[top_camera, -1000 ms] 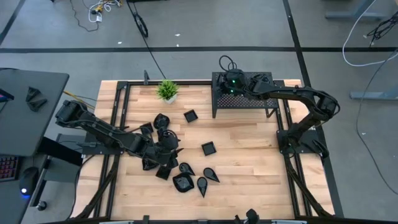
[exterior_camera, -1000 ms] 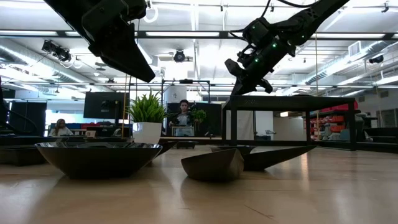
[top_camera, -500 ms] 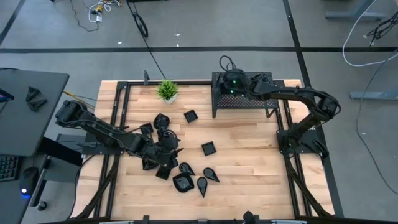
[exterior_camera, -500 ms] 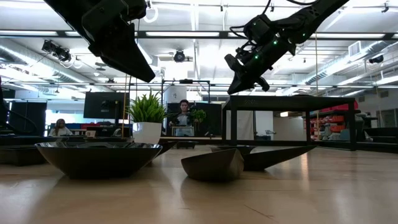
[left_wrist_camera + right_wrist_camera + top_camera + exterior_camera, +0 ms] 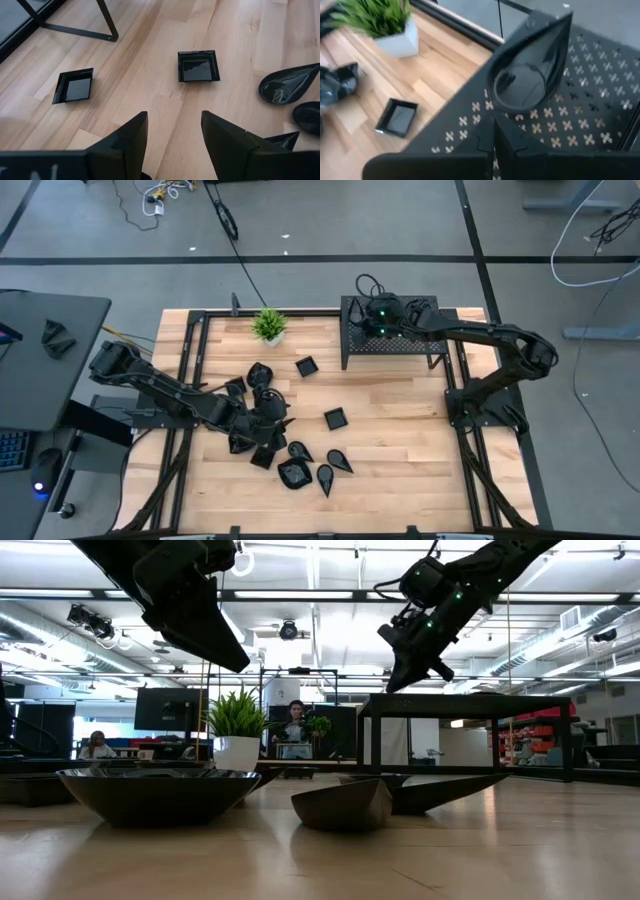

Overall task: Pick & Place Mini shaped plates
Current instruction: Stack the black drop-shaped plate on top of the black drop-shaped plate on the shelf

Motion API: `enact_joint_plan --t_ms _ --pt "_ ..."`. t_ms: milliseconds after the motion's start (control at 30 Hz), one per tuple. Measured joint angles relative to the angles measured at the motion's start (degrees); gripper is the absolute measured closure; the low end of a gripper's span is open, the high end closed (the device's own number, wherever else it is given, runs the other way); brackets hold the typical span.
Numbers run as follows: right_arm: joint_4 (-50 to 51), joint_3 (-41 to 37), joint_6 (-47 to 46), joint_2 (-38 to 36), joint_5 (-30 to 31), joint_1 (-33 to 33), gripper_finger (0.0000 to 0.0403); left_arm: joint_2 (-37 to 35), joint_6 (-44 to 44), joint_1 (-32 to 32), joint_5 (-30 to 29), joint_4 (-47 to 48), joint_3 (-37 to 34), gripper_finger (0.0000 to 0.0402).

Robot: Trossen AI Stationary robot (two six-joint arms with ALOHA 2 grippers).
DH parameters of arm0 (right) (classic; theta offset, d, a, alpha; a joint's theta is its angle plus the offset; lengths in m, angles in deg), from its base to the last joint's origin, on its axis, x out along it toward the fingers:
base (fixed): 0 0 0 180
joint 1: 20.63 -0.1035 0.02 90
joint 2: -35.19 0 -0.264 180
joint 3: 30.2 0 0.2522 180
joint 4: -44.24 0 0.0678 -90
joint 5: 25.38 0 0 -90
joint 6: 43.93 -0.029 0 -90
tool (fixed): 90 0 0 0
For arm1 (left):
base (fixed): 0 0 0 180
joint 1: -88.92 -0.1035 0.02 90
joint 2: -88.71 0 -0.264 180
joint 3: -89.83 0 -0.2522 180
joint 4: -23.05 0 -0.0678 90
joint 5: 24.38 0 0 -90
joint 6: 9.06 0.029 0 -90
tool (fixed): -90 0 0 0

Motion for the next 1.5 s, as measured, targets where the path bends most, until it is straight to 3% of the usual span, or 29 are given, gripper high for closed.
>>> enact_joint_plan --t_ms 267,633,833,1500 --pt "-0.5 0.0 0.0 0.3 3.5 0.0 0.0394 0.0 0.0 0.0 0.0 0.0 0.0 0.0209" --pt "-1.2 0.0 0.5 -0.7 2.6 0.0 0.0394 0.0 0.1 0.0 0.0 0.0 0.0 0.0209" --pt "-1.1 0.0 -1.5 -0.7 6.0 0.2 0.0394 0.0 0.1 0.0 0.0 0.0 0.0 0.0209" --pt "-4.4 0.0 -0.1 0.4 6.0 0.2 0.0394 0.0 0.1 0.0 0.0 0.0 0.0 0.0209"
